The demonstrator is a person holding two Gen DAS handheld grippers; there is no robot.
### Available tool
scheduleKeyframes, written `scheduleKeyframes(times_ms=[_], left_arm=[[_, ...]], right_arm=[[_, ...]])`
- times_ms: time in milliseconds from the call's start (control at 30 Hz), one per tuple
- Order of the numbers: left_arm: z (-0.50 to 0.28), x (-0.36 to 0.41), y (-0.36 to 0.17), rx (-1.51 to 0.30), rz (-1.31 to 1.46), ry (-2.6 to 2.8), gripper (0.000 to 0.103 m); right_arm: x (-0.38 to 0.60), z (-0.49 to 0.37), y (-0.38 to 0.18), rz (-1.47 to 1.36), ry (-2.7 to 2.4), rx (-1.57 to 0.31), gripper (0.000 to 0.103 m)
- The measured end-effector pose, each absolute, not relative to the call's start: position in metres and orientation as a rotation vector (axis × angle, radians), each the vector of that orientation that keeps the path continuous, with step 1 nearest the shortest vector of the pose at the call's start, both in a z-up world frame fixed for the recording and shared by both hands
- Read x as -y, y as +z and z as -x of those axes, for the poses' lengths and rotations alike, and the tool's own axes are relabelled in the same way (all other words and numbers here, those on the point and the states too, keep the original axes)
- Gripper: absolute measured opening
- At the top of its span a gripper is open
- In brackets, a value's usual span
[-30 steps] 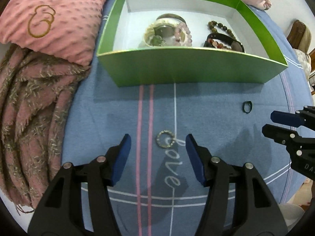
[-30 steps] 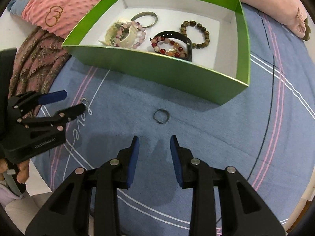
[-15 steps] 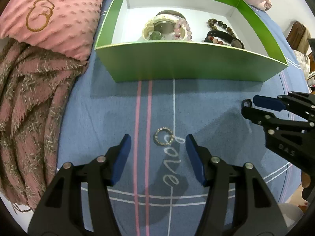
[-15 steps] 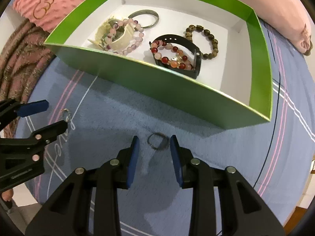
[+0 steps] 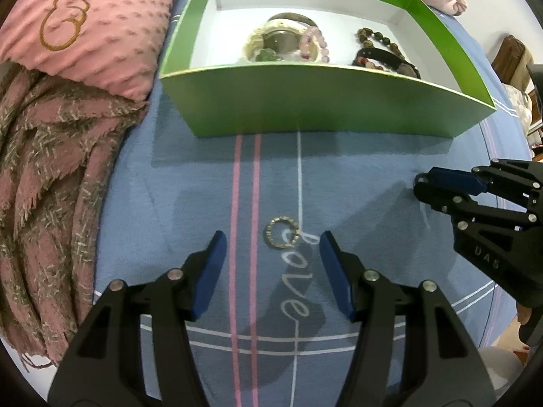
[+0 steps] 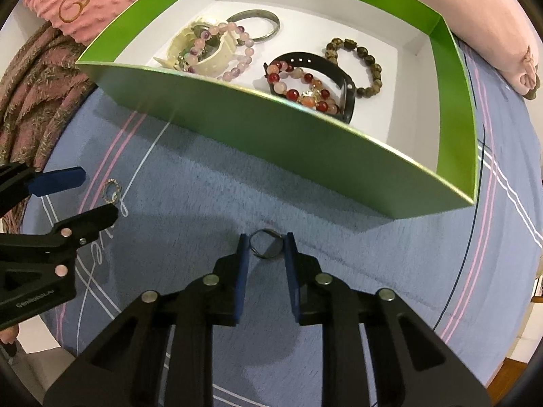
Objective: Organize jewelry
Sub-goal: 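Close the left tool on the rhinestone ring while the right tool grips the dark ring, then carry both rings over the green box with both tools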
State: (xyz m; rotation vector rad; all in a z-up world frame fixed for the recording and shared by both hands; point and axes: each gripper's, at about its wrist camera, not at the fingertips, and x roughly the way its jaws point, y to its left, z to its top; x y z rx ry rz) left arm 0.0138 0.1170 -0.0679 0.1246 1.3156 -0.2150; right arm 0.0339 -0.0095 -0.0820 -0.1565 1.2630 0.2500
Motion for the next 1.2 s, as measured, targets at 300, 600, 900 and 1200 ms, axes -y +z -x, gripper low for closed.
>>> scheduleKeyframes(times_ms=[300, 600, 900, 1200], left_arm=[[-0.014, -0.116, -0.076, -1.33, -0.149, -0.213, 0.042], [-0.021, -0.102, -0.075, -1.32, -0.156, -0.188, 0.021], [-0.021, -0.119, -0.05, -1.279, -0.155, -0.18, 0.021], [-0.009, -0.122, 0.002, -1.182, -0.147, -0.188, 0.021]], right_arm=[[0.013, -0.028, -0.083, 0.143, 0.269, -1.263, 0.021], [0.016, -0.027, -0.078, 0.132, 0.271, -1.253, 0.021], [0.021, -0.018, -0.062, 0.12, 0.292, -1.229, 0.021], [0.032, -0.01, -0.011, 0.079, 0.327, -1.139, 0.021]])
